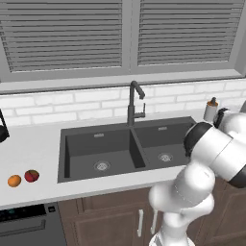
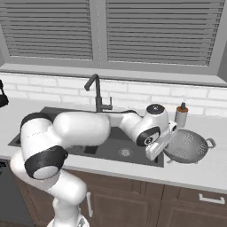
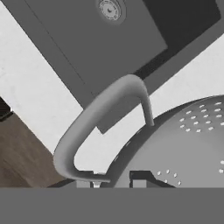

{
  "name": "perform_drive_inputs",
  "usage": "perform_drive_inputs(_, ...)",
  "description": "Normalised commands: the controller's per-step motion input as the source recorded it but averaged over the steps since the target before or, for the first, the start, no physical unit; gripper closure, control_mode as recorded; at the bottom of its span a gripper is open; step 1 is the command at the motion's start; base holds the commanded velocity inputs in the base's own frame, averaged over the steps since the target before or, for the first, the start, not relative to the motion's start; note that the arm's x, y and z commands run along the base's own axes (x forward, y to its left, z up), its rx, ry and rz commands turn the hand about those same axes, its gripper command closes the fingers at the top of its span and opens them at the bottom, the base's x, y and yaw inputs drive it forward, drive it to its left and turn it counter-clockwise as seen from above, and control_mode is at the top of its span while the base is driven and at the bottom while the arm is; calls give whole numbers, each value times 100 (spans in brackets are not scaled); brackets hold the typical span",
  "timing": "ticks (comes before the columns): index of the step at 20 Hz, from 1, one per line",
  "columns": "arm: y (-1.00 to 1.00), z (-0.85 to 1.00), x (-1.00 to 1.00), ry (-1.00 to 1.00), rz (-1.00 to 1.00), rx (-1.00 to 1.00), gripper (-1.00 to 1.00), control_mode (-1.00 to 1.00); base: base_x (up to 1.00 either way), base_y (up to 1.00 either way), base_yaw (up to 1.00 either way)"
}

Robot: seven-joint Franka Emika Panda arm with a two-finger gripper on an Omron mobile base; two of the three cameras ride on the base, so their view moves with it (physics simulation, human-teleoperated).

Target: Put the colander in the sink, put the mango, tangerine in the colander, and turn on the sink faucet and pour water over the colander.

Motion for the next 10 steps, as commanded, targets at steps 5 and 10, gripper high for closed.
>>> perform_drive_inputs(5,77,31,-37,4,27,0,100,-100,0,0,0)
perform_drive_inputs(10,83,32,-19,12,24,0,100,-100,0,0,0)
